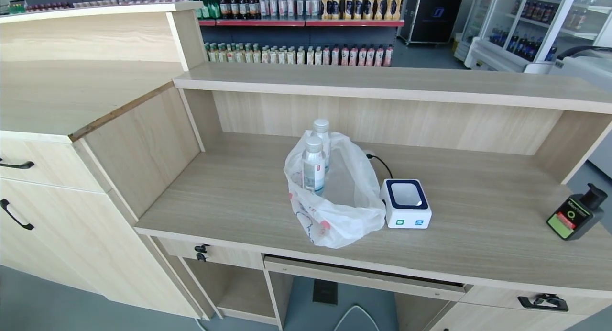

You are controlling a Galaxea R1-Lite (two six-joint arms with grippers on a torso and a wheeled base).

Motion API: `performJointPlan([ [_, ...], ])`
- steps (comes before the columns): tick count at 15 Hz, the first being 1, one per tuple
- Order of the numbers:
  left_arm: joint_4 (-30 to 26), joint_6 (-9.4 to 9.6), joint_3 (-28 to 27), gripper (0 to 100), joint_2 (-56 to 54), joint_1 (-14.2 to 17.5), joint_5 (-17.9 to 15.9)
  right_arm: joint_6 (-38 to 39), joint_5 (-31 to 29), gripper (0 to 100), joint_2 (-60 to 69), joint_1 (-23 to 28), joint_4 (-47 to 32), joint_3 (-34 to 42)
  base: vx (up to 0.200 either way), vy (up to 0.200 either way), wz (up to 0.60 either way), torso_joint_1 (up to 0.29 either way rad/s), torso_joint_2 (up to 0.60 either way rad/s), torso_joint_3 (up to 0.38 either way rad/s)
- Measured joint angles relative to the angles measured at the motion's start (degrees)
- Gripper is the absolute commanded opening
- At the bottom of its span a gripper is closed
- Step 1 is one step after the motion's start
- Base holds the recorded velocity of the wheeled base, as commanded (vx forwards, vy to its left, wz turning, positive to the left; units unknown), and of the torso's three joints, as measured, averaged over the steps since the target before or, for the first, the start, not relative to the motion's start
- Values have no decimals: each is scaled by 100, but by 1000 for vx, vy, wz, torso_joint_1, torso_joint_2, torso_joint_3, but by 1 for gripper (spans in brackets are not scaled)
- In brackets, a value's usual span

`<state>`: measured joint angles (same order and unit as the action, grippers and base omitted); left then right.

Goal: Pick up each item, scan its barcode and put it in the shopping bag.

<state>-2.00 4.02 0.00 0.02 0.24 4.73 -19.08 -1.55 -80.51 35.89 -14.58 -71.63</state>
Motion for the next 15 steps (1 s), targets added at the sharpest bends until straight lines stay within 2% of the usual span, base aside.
performJointPlan([
  [3, -2, 0, 0, 100, 0, 5, 0, -304, -4, 100, -306, 857, 145, 350, 0, 0, 0, 0, 0, 0],
  [5, -2, 0, 0, 100, 0, 5, 0, -678, 101, 100, -566, 1456, 635, 581, 0, 0, 0, 0, 0, 0],
  [6, 0, 2, 0, 100, 0, 5, 0, -862, 379, 100, -678, 1731, 974, 747, 0, 0, 0, 0, 0, 0],
  [7, 0, 0, 0, 100, 0, 5, -2, -1092, 992, 100, -780, 1915, 1242, 914, 0, 0, 0, 0, 0, 0],
  [9, -2, 2, 0, 100, 0, 5, 0, -1590, 2081, 100, -990, 2070, 1744, 1139, 0, 0, 0, 0, 0, 0],
  [11, -2, 0, 0, 100, 0, 5, 0, -1653, 2298, 100, -1237, 2132, 2005, 1229, 0, 0, 0, 0, 0, 0],
  [15, -2, 2, 0, 100, 0, 2, 0, -1818, 3217, 100, -1842, 2144, 2098, 1312, 0, 0, 0, 0, 0, 0],
])
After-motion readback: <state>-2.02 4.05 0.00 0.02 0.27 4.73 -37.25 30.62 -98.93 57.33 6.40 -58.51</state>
